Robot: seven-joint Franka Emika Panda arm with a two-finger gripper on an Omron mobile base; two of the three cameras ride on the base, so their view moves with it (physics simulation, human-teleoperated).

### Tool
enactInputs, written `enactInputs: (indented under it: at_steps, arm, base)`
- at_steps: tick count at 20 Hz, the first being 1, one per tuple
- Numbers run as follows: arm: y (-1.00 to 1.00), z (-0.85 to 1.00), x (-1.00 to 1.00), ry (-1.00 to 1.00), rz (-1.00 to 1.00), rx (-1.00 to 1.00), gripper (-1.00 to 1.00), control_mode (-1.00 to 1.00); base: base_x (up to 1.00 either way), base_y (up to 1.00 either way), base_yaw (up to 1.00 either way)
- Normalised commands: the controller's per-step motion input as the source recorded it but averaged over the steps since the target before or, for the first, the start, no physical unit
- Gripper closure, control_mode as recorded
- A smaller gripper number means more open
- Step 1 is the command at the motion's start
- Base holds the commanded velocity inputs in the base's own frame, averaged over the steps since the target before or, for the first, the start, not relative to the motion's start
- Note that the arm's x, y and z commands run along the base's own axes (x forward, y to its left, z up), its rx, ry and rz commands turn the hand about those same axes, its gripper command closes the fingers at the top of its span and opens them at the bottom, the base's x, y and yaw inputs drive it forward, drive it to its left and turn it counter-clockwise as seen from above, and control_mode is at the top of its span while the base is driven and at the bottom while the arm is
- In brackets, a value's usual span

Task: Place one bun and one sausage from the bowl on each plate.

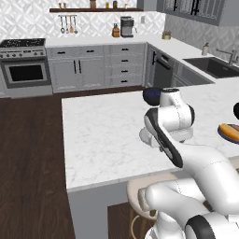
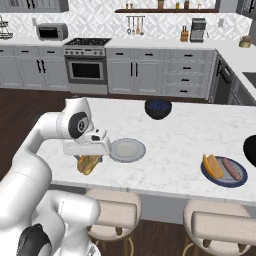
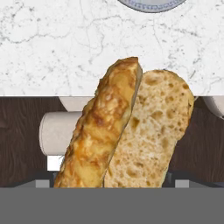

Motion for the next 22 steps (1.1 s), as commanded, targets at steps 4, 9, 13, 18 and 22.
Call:
enactInputs:
  at_steps: [4, 9, 13, 18, 22]
  arm:
    - [0.0, 0.0, 0.33, 0.0, -0.02, 0.0, 1.0, -1.0]
    - [-0.06, 0.0, 0.88, 0.0, -0.04, 0.0, 1.0, -1.0]
    - [-0.01, 0.0, 0.81, 0.0, -0.03, 0.0, 1.0, -1.0]
    - [-0.02, 0.0, 0.71, 0.0, 0.0, 0.0, 1.0, -1.0]
    - [-0.05, 0.0, 0.71, 0.01, 0.0, 0.0, 1.0, -1.0]
  base:
    - [0.19, 0.0, -0.01]
    - [0.0, 0.0, 0.0]
    - [0.0, 0.0, 0.0]
    - [0.0, 0.0, 0.0]
    - [0.0, 0.0, 0.0]
